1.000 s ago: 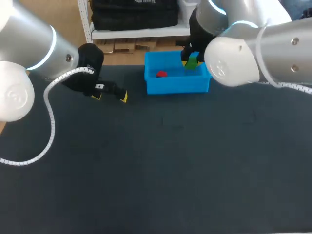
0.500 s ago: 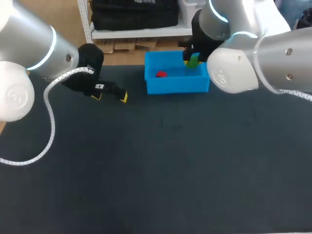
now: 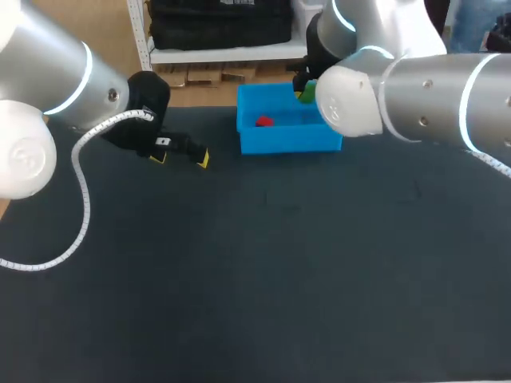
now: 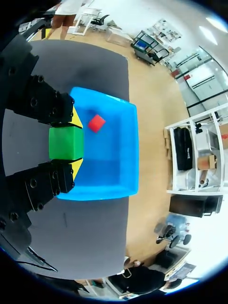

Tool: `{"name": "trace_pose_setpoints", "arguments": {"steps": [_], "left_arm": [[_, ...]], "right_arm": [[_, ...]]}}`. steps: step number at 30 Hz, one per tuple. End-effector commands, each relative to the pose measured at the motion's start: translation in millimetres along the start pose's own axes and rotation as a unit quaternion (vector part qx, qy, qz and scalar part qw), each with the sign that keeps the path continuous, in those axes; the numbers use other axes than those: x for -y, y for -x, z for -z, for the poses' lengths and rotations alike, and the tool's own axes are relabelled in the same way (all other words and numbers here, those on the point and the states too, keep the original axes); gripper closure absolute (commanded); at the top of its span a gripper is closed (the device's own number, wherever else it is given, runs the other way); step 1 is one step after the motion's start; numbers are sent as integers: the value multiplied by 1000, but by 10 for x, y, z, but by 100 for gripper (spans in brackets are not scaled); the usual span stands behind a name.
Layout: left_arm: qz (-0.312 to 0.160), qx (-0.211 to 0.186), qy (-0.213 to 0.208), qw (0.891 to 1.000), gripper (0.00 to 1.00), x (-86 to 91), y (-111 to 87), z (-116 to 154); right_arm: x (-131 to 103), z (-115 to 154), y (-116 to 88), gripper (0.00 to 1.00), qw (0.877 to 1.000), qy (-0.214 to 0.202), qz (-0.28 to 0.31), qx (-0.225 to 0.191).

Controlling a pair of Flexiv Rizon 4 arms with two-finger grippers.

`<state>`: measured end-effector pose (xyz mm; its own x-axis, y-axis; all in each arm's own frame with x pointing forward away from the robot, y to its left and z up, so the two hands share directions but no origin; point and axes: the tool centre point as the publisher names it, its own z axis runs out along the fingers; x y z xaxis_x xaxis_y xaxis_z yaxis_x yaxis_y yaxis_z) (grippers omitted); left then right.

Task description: Use the left arm to pick the red cube and place it into the blue plastic box first, then use the right arm to grasp the green cube and put it into the same blue plastic box after the first action is fully finished.

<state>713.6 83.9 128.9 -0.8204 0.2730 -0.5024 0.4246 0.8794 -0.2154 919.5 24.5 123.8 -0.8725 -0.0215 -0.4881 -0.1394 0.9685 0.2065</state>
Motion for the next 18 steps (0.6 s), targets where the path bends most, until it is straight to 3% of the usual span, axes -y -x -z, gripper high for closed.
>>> {"name": "trace_pose_setpoints", "arguments": {"steps": [1,18], "left_arm": [[-1,1,-3,1000,0,-11,-7,2],[-1,1,-3,1000,0,-11,-7,2]], "right_arm": [[58,-285,213,100,1000,2,-4,-26],[229,-760,156,100,998,-8,-20,-51]]}}
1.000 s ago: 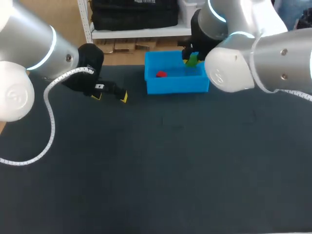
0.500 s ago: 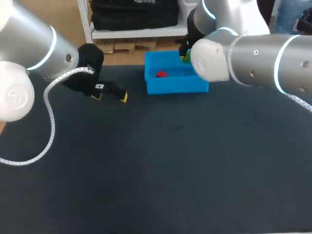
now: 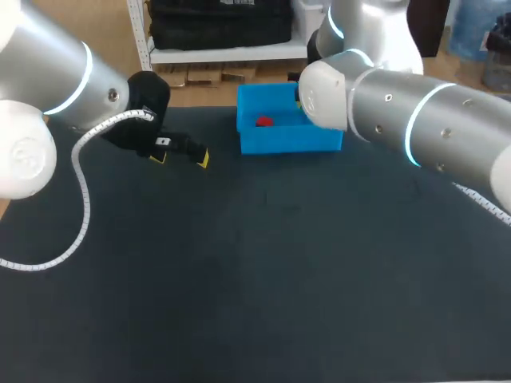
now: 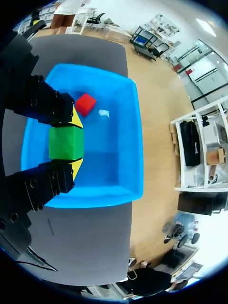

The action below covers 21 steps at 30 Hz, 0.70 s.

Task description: Use the left arm to pick the red cube and place it into the blue plastic box first, then use the right arm to grasp the green cube and put it into the same blue plastic box after the first action is fully finished.

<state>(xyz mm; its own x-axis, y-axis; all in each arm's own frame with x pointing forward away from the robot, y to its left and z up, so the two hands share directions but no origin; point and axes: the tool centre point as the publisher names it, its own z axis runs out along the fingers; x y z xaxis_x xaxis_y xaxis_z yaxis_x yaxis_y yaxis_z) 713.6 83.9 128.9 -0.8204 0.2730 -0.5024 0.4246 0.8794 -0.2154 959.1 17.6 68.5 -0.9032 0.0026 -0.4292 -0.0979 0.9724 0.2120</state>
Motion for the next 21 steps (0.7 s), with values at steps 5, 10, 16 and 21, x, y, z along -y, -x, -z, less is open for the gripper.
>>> {"name": "trace_pose_setpoints", "arguments": {"steps": [5,10,16,21], "left_arm": [[-1,1,-3,1000,0,-11,-7,2],[-1,1,-3,1000,0,-11,-7,2],[-1,1,-3,1000,0,-11,-7,2],[-1,1,-3,1000,0,-11,-7,2]], "right_arm": [[-1,-178,55,100,1000,-4,0,-30],[4,-220,38,100,999,-7,1,-35],[-1,-224,41,100,999,-9,2,-36],[-2,-220,43,43,999,-15,0,-43]]}}
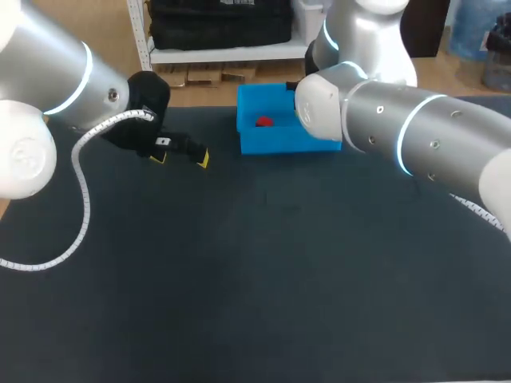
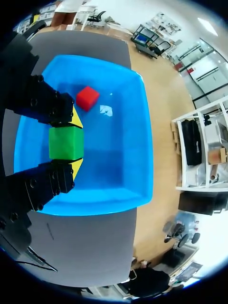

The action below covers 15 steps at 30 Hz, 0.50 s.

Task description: Use the left arm to pick the red cube and place it into the blue plastic box first, then use the right arm to grasp the green cube and put it into the same blue plastic box after the first action is fully finished.

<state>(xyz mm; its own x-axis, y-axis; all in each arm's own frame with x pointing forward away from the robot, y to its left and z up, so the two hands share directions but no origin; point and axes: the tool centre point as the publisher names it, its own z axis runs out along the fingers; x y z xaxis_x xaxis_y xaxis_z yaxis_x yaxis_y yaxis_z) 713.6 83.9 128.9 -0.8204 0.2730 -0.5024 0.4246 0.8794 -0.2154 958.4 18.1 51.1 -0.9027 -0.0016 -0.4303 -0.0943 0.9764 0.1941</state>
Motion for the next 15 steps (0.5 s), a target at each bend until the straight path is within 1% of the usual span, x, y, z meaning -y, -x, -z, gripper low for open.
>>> {"name": "trace_pose_setpoints", "arguments": {"steps": [1,2,4,5,7,13,15], "left_arm": [[-1,1,-3,1000,0,-11,-7,2],[-1,1,-3,1000,0,-11,-7,2],[-1,1,-3,1000,0,-11,-7,2],[-1,1,-3,1000,0,-11,-7,2],[-1,1,-3,1000,0,-11,-7,2],[-1,1,-3,1000,0,-11,-7,2],[-1,1,-3,1000,0,-11,-7,2]], "right_arm": [[-34,-69,123,24,999,-6,-2,-43],[-32,-67,123,13,999,-6,-3,-43],[-26,-49,128,3,999,-7,-4,-43],[-28,-33,129,0,999,-6,-4,-43],[-45,17,130,0,999,1,-3,-40],[-112,247,157,0,1000,3,0,-30],[-140,318,172,0,1000,-7,5,-22]]}}
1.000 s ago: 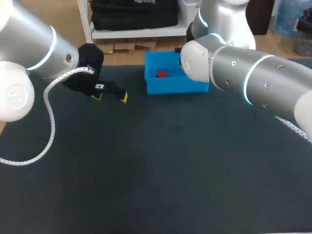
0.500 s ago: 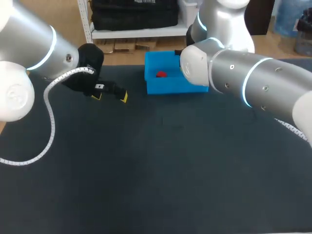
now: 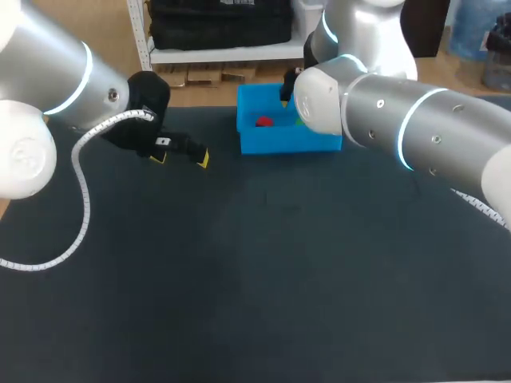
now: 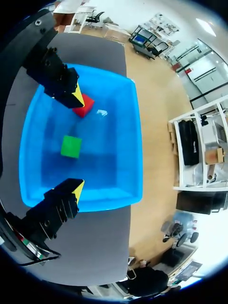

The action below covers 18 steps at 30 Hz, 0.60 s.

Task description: Use the left arm to pick the red cube and place it into the blue plastic box first, then use the right arm to grasp the green cube and put it into the same blue plastic box after the first action is fully finished.

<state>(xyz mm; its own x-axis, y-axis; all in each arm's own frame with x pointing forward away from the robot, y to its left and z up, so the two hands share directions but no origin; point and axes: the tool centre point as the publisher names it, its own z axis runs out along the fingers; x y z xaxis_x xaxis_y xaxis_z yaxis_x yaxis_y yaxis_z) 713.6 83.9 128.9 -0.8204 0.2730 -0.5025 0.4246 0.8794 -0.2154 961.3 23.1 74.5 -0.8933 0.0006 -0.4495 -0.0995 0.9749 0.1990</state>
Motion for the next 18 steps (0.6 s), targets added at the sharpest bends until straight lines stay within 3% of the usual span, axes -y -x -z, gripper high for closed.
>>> {"name": "trace_pose_setpoints", "arguments": {"steps": [1,11,18], "left_arm": [[-1,1,-3,1000,0,-11,-7,2],[-1,1,-3,1000,0,-11,-7,2],[-1,1,-3,1000,0,-11,-7,2]], "right_arm": [[-64,178,53,0,999,-9,4,-32],[-173,742,85,0,1000,-23,16,-10],[-201,1154,-42,0,999,-28,19,1]]}}
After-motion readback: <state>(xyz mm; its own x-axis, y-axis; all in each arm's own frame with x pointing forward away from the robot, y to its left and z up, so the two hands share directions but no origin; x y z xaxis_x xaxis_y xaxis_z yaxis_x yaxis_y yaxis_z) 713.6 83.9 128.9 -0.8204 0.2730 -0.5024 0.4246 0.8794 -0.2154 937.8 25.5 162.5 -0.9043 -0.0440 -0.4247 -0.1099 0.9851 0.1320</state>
